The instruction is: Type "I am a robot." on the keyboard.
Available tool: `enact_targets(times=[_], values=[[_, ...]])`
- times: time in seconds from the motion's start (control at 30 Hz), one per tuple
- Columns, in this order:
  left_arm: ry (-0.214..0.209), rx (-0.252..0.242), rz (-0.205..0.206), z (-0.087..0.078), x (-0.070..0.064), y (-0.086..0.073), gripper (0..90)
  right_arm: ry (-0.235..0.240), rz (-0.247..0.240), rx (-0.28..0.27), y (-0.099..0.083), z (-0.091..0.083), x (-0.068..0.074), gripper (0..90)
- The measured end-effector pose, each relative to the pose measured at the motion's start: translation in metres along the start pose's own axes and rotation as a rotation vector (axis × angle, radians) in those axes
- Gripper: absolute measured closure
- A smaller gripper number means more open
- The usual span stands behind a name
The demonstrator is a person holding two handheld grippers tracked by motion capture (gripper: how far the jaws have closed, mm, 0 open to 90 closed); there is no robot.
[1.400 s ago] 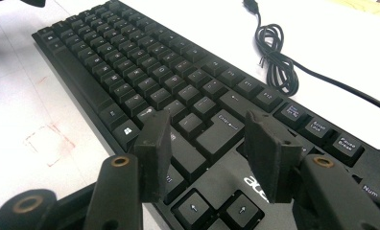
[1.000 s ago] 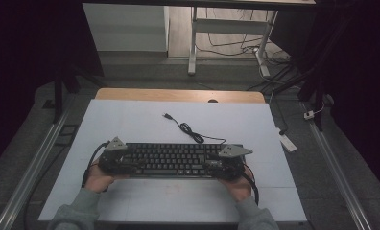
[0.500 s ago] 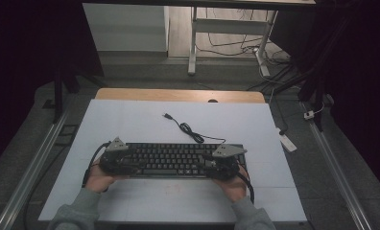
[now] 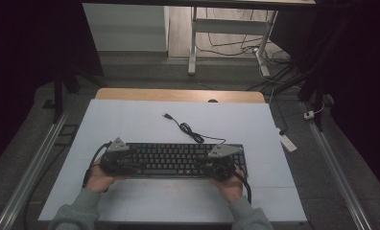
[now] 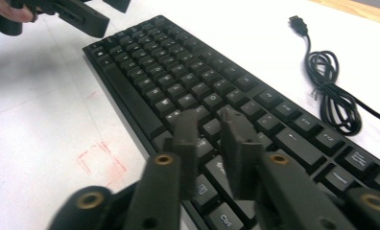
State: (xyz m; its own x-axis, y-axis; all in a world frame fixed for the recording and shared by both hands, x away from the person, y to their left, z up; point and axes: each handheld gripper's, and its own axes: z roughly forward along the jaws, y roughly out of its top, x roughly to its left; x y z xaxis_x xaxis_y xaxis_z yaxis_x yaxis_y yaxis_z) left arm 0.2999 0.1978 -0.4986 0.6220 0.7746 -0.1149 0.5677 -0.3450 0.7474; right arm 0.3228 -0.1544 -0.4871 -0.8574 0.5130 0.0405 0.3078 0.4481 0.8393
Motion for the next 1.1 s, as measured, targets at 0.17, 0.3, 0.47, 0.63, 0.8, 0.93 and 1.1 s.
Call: enact_targets(times=[0.17, 0.3, 0.47, 0.63, 0.8, 0.93, 1.1], values=[[-0.001, 0.004, 0.003, 0.000, 0.000, 0.000, 28.2, 0.025, -0.006, 0.004, 0.002, 0.003, 0.002, 89.4], [0.000, 0.002, 0.001, 0.000, -0.001, 0.000, 28.1, 0.034, -0.014, 0.015, 0.004, 0.007, 0.005, 89.6], [0.001, 0.003, 0.003, 0.000, -0.001, 0.000, 28.1, 0.039, -0.021, 0.022, 0.006, 0.013, 0.007, 89.6], [0.001, 0.003, 0.005, 0.000, 0.000, 0.000, 28.0, 0.041, -0.025, 0.038, 0.008, 0.022, 0.010, 89.5], [0.000, 0.003, 0.007, 0.000, -0.001, 0.000, 27.9, 0.052, -0.029, 0.049, 0.011, 0.035, 0.013, 89.5], [-0.002, 0.004, 0.008, 0.001, -0.002, 0.000, 27.9, 0.063, -0.035, 0.065, 0.015, 0.048, 0.018, 89.5], [-0.003, 0.005, 0.009, 0.001, -0.002, 0.000, 27.8, 0.075, -0.039, 0.086, 0.020, 0.063, 0.022, 89.4]])
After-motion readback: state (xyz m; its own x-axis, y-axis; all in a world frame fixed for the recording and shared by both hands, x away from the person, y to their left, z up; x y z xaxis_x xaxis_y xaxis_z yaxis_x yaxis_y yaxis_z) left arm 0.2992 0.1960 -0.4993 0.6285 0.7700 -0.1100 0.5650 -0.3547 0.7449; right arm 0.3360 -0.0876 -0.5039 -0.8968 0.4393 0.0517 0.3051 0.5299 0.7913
